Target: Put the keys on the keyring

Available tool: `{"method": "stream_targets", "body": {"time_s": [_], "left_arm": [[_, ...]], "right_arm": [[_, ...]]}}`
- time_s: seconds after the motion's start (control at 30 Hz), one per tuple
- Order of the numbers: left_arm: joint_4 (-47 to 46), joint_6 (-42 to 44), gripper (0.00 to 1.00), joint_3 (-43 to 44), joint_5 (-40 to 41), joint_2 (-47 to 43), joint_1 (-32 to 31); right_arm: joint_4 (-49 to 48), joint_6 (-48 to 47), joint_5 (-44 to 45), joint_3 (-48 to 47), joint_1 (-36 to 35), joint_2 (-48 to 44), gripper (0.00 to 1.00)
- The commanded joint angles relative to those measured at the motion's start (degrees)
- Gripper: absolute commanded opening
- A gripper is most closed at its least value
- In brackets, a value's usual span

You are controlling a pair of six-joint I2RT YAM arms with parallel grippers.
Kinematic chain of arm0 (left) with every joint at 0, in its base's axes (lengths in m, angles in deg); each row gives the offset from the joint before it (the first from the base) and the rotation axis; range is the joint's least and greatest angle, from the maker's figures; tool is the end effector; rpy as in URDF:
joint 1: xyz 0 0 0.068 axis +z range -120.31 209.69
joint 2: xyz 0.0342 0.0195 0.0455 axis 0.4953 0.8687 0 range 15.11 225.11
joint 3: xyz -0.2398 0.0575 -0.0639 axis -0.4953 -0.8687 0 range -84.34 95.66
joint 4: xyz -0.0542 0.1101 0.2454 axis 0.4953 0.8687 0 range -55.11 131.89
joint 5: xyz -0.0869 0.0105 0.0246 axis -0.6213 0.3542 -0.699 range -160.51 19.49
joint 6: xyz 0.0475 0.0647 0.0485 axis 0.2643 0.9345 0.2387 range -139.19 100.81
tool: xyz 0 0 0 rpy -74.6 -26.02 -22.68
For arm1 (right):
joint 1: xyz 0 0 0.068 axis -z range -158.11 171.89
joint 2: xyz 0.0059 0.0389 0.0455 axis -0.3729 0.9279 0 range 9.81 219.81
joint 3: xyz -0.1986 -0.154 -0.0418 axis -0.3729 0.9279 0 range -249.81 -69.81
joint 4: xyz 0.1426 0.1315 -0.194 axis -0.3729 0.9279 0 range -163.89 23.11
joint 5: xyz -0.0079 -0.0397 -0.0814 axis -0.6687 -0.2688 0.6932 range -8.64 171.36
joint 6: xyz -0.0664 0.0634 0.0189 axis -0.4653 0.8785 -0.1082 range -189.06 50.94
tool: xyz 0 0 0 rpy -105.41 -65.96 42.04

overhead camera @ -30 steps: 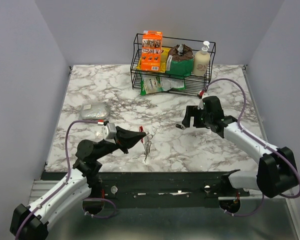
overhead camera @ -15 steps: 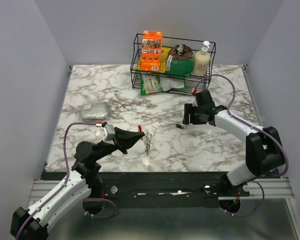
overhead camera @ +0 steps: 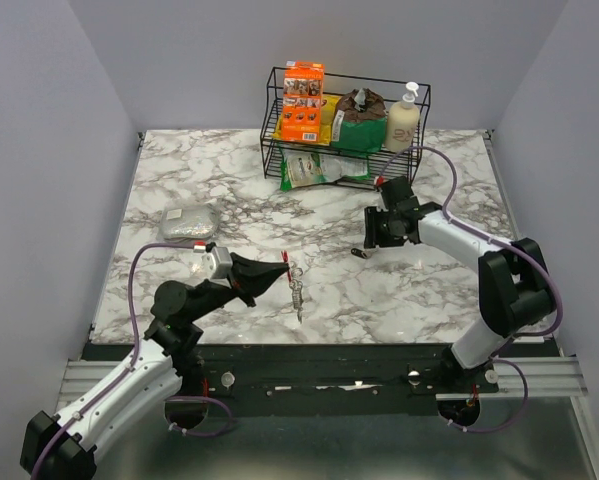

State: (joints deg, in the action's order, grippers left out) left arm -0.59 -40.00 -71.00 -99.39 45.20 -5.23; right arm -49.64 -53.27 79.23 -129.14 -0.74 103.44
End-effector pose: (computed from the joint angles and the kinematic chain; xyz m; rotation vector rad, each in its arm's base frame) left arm 0.1513 -0.1556 0.2669 0.6198 1.2264 -1.1377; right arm 0.3364 0.1437 0.1269 -0.1702 2.6147 0.2888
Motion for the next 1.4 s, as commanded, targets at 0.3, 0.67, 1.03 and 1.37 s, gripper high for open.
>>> {"method": "stream_targets", "body": {"time_s": [0.3, 0.67, 1.03, 1.37], "left_arm": [[-2.31, 0.43, 0.0, -0.07, 1.46, 0.68, -0.15], [-2.05, 0.08, 0.0, 0.01, 1.46, 0.24, -0.15], [-2.04, 0.16, 0.0, -0.25, 1.64, 0.41, -0.15], [-2.13, 0.34, 0.0, -0.25, 1.9, 0.59, -0.15]], "right_arm": [[4.49, -1.55, 6.7, -4.48, -3.91, 4.99, 0.51], [5.63, -1.82, 7.41, -6.06, -4.88, 7.62, 0.47], [5.98, -2.17, 6.26, -6.5, -5.32, 8.68, 0.31], [6.69, -2.43, 5.12, -6.59, -5.58, 8.77, 0.14]]}}
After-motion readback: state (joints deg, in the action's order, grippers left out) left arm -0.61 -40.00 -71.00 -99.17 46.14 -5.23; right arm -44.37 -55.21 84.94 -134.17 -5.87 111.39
